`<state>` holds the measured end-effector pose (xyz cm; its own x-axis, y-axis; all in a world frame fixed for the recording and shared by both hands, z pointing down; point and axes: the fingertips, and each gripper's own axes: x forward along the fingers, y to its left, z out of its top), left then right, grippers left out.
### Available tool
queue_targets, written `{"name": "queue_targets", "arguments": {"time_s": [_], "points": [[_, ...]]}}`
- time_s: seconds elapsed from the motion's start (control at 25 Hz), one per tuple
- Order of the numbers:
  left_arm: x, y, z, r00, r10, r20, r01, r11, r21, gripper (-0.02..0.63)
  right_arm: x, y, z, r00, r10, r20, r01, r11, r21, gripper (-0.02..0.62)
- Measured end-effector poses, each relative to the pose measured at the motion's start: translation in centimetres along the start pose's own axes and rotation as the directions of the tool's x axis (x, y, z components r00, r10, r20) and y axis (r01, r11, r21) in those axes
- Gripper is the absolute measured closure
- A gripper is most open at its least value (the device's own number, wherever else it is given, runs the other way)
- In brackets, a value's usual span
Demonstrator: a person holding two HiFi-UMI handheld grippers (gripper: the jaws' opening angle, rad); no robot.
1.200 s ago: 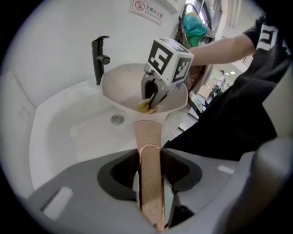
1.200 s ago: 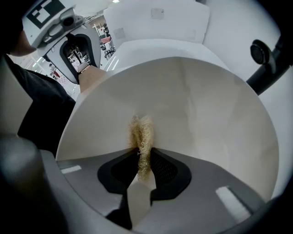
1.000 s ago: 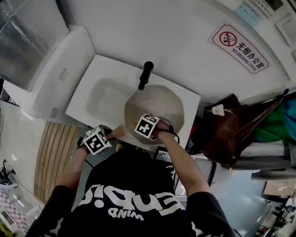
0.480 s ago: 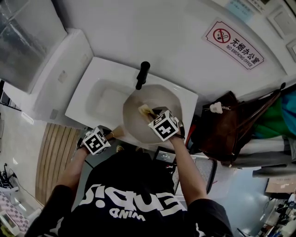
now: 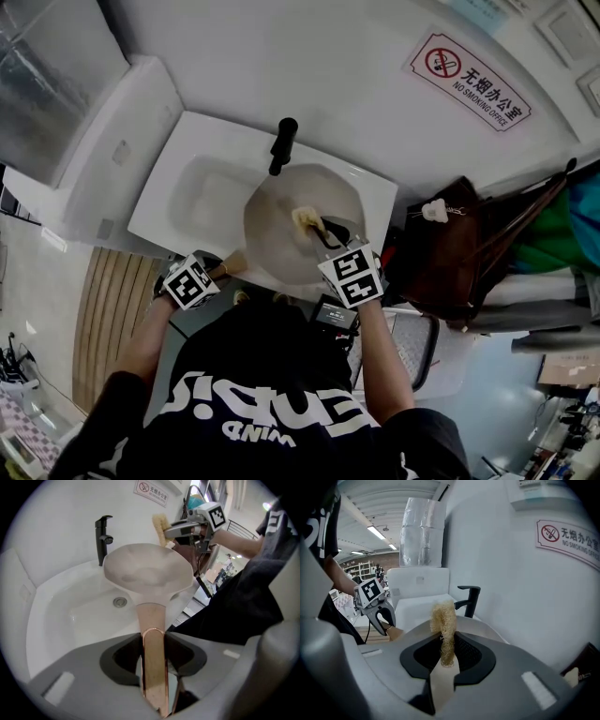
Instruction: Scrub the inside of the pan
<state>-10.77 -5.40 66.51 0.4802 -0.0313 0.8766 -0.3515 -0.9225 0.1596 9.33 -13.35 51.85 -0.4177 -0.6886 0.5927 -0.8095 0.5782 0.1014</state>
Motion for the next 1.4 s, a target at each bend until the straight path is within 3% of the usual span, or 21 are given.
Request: {"name": "queue_targets", "arguments": {"time_s": [0.44, 0.52, 0.64, 0.72, 0.76, 0.92, 1.08, 1.2, 1.4], "points": [[-1.3, -1.1, 1.2, 1.0, 0.005, 0.018, -0.006, 0.997, 0.08, 0.448, -1.7, -1.3, 0.1, 0.999, -0.025, 0.029, 0.025, 1.0, 0.009, 0.518], [-2.4, -0.8, 1.9, 0.998, 0.027, 0.048, -0.032, 0.995, 0.094, 0.448, -2.5, -1.8, 0.7, 0.997, -0.036, 0.066, 0.036, 0.999, 0.013, 0.518], [-4.8, 0.3, 4.6, 0.983, 0.1, 0.154, -0.118, 0.986, 0.114, 0.459, -4.4, -2.6, 2.1, 0.986, -0.058, 0.154, 0.055, 0.998, 0.019, 0.518], [-6.8, 1.0, 6.9, 0.96, 0.148, 0.237, -0.18, 0.976, 0.119, 0.529, -5.8, -3.2, 3.0, 0.975, -0.078, 0.207, 0.075, 0.997, 0.022, 0.518], [-7.8, 1.3, 8.0, 0.947, 0.166, 0.274, -0.205, 0.971, 0.121, 0.605, -6.5, -3.4, 3.5, 0.969, -0.087, 0.231, 0.083, 0.996, 0.027, 0.518], [-11.0, 0.8, 12.6, 0.901, 0.164, 0.402, -0.239, 0.961, 0.143, 0.611, -9.1, -3.7, 5.0, 0.943, -0.115, 0.312, 0.107, 0.993, 0.044, 0.518], [-13.3, -0.6, 16.6, 0.84, 0.139, 0.524, -0.252, 0.956, 0.152, 0.611, -11.0, -2.6, 6.2, 0.911, -0.126, 0.392, 0.105, 0.992, 0.075, 0.518], [-14.8, -1.3, 18.9, 0.778, 0.117, 0.617, -0.234, 0.966, 0.111, 0.611, -11.9, -1.3, 6.8, 0.892, -0.135, 0.432, 0.101, 0.99, 0.1, 0.518], [-16.5, -1.3, 20.6, 0.655, 0.131, 0.744, -0.218, 0.976, 0.02, 0.611, -11.9, 0.4, 6.7, 0.869, -0.145, 0.472, 0.07, 0.982, 0.175, 0.518]]}}
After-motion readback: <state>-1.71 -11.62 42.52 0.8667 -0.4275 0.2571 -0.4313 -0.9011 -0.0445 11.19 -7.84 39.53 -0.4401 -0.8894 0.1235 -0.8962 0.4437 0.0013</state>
